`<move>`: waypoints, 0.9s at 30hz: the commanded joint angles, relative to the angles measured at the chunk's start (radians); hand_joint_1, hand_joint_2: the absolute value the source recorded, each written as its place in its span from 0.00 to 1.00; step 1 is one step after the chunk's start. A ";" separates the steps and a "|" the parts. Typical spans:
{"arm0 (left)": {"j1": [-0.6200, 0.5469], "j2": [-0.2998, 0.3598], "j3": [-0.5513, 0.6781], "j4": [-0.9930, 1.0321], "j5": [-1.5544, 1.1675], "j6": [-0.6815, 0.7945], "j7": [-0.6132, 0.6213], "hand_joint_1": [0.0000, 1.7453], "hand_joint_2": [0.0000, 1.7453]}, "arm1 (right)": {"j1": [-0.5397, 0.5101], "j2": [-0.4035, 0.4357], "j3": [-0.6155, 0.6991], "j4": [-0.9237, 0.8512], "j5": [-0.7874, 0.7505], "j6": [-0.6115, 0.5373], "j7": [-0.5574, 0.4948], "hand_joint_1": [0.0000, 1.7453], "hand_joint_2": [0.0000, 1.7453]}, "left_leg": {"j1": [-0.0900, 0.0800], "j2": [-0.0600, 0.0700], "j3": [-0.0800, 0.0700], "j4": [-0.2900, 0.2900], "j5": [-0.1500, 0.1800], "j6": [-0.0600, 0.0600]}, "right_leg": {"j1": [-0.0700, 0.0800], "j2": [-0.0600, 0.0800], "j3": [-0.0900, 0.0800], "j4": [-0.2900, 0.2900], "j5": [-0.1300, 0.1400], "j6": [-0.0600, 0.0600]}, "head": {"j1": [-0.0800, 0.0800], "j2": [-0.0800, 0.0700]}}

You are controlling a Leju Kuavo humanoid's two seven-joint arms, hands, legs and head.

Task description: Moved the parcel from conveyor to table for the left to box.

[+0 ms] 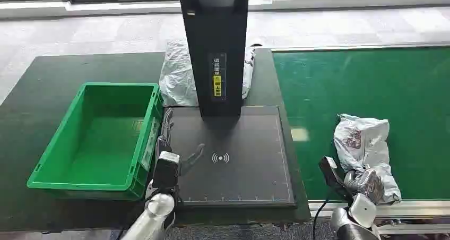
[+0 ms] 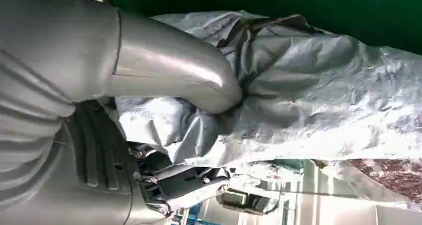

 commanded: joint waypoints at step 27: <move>-0.028 0.039 0.061 -0.040 -0.086 -0.026 0.026 0.00 1.00 | 0.204 0.076 0.915 -0.721 -0.501 0.265 -0.432 1.00 1.00 | 0.003 0.001 0.001 -0.001 0.001 -0.001 | 0.003 0.005 0.000 -0.001 0.000 -0.002 | 0.000 0.000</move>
